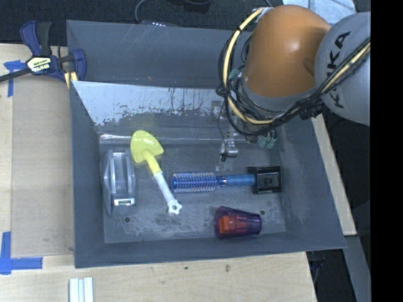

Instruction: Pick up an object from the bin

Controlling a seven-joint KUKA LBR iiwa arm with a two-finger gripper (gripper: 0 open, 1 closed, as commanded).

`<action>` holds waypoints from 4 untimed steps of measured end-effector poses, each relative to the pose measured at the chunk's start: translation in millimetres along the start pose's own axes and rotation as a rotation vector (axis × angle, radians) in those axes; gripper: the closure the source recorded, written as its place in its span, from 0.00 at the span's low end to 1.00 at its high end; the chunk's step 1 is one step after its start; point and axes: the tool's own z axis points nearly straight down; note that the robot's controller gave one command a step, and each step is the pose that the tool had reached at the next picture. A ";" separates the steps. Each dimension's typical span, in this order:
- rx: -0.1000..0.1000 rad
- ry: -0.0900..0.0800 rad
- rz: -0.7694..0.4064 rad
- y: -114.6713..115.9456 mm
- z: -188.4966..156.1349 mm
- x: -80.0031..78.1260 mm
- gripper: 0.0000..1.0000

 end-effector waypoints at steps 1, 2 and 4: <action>0.000 -0.008 0.001 -0.3 -4.9 -0.9 0.00; -0.001 -0.014 -0.051 -14.8 29.7 16.0 0.00; -0.001 -0.003 -0.046 -21.9 71.3 55.6 0.00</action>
Offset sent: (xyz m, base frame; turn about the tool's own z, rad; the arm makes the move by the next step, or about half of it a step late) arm -0.0651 -0.0569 -0.1263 -0.1712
